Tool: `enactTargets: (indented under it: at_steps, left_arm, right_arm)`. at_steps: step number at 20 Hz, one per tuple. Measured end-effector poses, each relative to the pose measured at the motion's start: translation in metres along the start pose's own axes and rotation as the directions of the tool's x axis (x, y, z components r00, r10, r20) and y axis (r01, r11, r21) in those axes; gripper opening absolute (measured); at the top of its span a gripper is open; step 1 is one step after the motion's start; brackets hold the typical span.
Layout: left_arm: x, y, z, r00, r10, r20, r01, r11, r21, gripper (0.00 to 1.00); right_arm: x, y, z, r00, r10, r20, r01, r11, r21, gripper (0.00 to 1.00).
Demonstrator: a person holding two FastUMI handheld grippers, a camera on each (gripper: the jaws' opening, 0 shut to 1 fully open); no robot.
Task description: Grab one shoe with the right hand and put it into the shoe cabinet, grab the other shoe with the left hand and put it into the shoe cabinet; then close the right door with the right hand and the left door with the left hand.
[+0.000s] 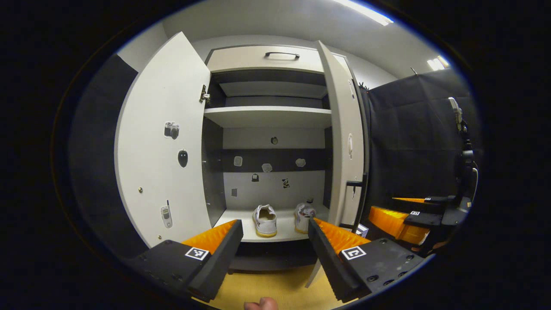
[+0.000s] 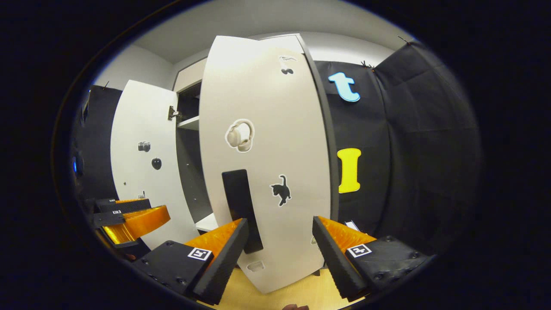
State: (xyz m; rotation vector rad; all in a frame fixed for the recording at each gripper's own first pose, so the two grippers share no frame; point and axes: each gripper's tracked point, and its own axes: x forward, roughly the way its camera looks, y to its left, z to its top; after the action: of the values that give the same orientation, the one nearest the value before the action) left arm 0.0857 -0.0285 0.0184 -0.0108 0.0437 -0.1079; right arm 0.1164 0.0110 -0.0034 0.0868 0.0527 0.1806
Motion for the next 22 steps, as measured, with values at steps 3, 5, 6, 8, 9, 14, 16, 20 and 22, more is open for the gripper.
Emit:
enactTargets:
  at_steps: [3, 5, 6, 8, 9, 14, 16, 20, 22]
  left_arm:
    - [-0.02, 0.02, 0.001, 1.0, 0.028, 0.014, -0.028, 0.999, -0.022, 0.95]
    - [-0.032, 0.039, 0.001, 0.998, 0.055, 0.014, -0.055, 0.998, -0.028, 0.95]
    - [-0.038, 0.05, 0.001, 0.997, 0.075, 0.012, -0.075, 0.997, -0.023, 0.95]
    - [-0.049, 0.071, -0.001, 0.994, 0.107, 0.004, -0.107, 0.994, -0.025, 0.96]
    - [-0.054, 0.081, -0.002, 0.993, 0.121, 0.0, -0.121, 0.992, -0.031, 0.95]
    - [-0.078, 0.146, 0.004, 0.974, 0.227, 0.009, -0.226, 0.973, -0.035, 0.95]
    - [-0.087, 0.171, 0.011, 0.964, 0.264, 0.025, -0.263, 0.964, -0.044, 0.95]
    - [-0.097, 0.227, 0.023, 0.934, 0.354, 0.052, -0.354, 0.935, -0.025, 0.96]
    - [-0.094, 0.248, 0.022, 0.924, 0.379, 0.056, -0.378, 0.925, -0.017, 0.95]
  right_arm:
    - [-0.02, 0.017, 0.004, 0.999, 0.025, 0.039, -0.025, 1.0, 0.007, 0.98]
    - [-0.035, 0.019, 0.01, 0.998, 0.033, 0.059, -0.033, 0.999, 0.013, 1.0]
    - [-0.042, 0.02, 0.011, 0.997, 0.036, 0.067, -0.037, 0.999, 0.011, 0.98]
    - [-0.053, 0.021, 0.016, 0.996, 0.038, 0.077, -0.038, 0.999, 0.007, 0.98]
    - [-0.057, 0.02, 0.019, 0.996, 0.035, 0.082, -0.036, 0.999, 0.009, 0.98]
    - [-0.072, 0.009, 0.028, 0.994, -0.005, 0.109, 0.006, 1.0, -0.006, 0.97]
    - [-0.075, 0.007, 0.023, 0.995, -0.02, 0.101, 0.021, 1.0, -0.007, 0.97]
    - [-0.078, 0.006, 0.014, 0.996, -0.042, 0.078, 0.041, 0.999, 0.017, 0.98]
    - [-0.08, 0.007, 0.012, 0.996, -0.053, 0.073, 0.051, 0.998, 0.021, 0.98]
